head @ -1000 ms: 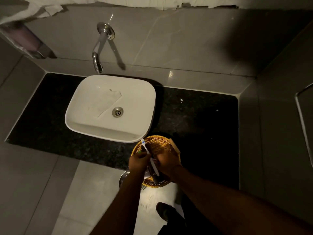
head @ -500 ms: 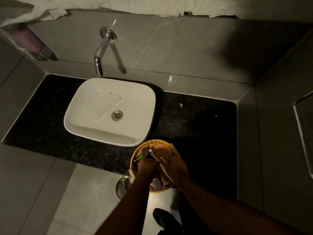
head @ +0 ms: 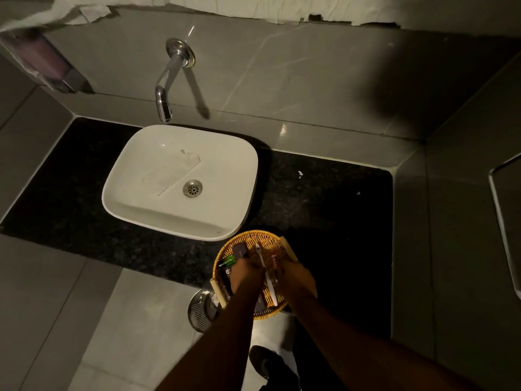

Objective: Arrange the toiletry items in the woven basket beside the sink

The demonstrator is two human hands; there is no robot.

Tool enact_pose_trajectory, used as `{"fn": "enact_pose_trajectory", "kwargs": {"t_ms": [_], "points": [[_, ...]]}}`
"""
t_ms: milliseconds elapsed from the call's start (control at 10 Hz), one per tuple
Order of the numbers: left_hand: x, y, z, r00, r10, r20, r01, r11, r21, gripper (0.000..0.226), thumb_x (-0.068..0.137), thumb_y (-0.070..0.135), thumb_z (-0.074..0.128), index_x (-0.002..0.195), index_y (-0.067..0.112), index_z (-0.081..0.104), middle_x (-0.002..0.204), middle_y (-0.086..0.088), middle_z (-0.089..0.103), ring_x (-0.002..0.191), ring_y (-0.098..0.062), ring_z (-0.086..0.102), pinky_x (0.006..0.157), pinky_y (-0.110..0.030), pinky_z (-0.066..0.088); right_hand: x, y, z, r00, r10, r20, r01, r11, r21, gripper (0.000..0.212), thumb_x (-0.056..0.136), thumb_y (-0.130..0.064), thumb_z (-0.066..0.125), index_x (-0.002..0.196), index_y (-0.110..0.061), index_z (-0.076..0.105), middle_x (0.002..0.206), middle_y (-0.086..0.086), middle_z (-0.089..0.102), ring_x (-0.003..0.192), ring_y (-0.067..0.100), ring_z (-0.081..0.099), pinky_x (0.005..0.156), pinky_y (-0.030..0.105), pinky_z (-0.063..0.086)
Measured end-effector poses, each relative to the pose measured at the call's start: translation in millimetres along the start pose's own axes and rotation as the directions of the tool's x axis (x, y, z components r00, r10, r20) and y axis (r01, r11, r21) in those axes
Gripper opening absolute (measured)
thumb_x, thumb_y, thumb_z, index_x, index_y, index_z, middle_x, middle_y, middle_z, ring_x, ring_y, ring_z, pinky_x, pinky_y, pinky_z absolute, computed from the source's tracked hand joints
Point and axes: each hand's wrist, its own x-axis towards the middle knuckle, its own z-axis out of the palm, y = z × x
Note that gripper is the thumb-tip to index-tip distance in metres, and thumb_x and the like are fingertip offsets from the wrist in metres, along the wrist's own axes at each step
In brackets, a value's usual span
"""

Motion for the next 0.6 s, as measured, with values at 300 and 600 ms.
{"fn": "enact_pose_trajectory", "kwargs": {"t_ms": [300,600], "points": [[-32.0,-21.8,-34.2,0.941,0.269,-0.207,-0.209,0.940,0.270,0.041,0.109,0.048,0.038,0.145,0.041,0.056,0.121,-0.005,0.079,0.111,-0.028,0.076,0.099,-0.043,0.058,-15.8,12.1,-19.0,0.874,-0.374,-0.312,0.367,0.926,-0.082,0.034,0.105,-0.043,0.044,0.110,-0.031,0.075,0.116,-0.006,0.074,0.092,0.011,0.073,0.078,0.027,0.059],[-54.6,61.9,-175.7,0.591,0.659,-0.466,-0.337,0.726,0.599,0.071,0.108,0.054,0.012,0.173,0.028,0.023,0.182,0.000,0.019,0.171,-0.025,0.015,0.138,-0.052,0.013,17.2,-117.9,-188.9,0.642,-0.620,-0.450,0.491,0.784,-0.379,0.075,0.104,-0.058,0.037,0.168,-0.031,0.009,0.177,0.002,0.002,0.164,0.026,0.001,0.131,0.051,0.011]]}}
